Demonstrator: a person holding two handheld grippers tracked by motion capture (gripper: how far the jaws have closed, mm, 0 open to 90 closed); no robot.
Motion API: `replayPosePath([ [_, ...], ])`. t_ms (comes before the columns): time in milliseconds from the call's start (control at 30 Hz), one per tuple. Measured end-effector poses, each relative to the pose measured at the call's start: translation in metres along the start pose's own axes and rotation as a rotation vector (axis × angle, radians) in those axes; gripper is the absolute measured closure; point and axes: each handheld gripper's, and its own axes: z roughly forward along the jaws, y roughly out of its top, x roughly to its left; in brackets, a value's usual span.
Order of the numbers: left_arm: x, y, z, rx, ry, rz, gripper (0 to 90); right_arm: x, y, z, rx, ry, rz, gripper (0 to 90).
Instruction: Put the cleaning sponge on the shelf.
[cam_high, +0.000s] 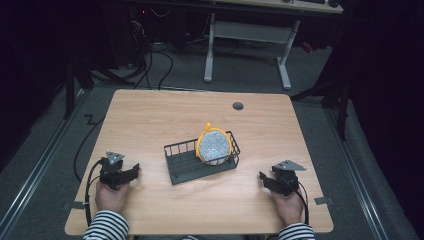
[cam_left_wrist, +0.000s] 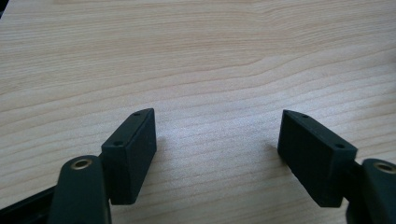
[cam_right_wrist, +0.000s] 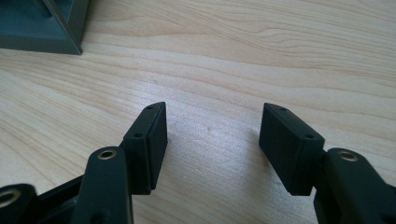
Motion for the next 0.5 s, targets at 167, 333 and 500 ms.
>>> replayPosePath([
  [167,0.0001,-0.0001,-0.0001,0.000,0.001,-0.001,28.6,0.0009,-0.0001,0.0001,0.001,-0.016,0.014,39.6],
  [333,0.0001,-0.0001,-0.0002,0.000,0.002,-0.002,28.7,0.0010,-0.0001,0.0001,0.002,-0.016,0.017,39.4],
  [500,0.0004,-0.0002,-0.0002,-0.002,0.000,-0.005,29.2,0.0013,-0.0001,-0.0001,0.003,-0.019,0.020,39.1],
])
